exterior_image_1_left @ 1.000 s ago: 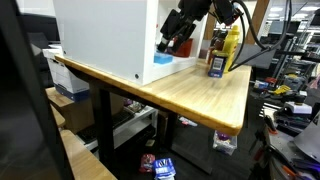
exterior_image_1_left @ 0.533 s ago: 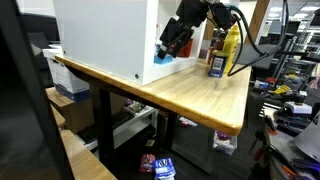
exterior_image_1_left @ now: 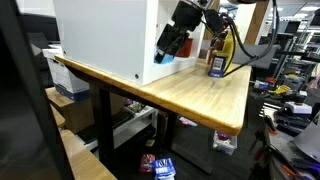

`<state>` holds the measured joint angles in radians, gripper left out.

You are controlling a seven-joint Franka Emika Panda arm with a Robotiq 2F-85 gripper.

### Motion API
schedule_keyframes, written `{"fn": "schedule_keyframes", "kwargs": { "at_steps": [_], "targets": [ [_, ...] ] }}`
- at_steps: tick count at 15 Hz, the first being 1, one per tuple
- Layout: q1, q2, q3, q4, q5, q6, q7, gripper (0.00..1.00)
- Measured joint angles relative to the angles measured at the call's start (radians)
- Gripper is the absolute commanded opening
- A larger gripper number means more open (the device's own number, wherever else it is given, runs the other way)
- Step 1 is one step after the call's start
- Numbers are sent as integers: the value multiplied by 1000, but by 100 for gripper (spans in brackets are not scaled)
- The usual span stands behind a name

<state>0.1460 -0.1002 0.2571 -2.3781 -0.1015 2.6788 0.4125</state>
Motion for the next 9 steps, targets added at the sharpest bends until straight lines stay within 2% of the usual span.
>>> {"fn": "schedule_keyframes", "kwargs": {
  "at_steps": [1,3,6,9],
  "targets": [
    [0,5,-2,5,0,0,-5,75],
    [1,11,-4,13,1,-3,-11,69],
    [6,9,-7,17,22,-10,-32,54],
    [18,-5,-9,20,49,-32,-40,52]
  ]
}}
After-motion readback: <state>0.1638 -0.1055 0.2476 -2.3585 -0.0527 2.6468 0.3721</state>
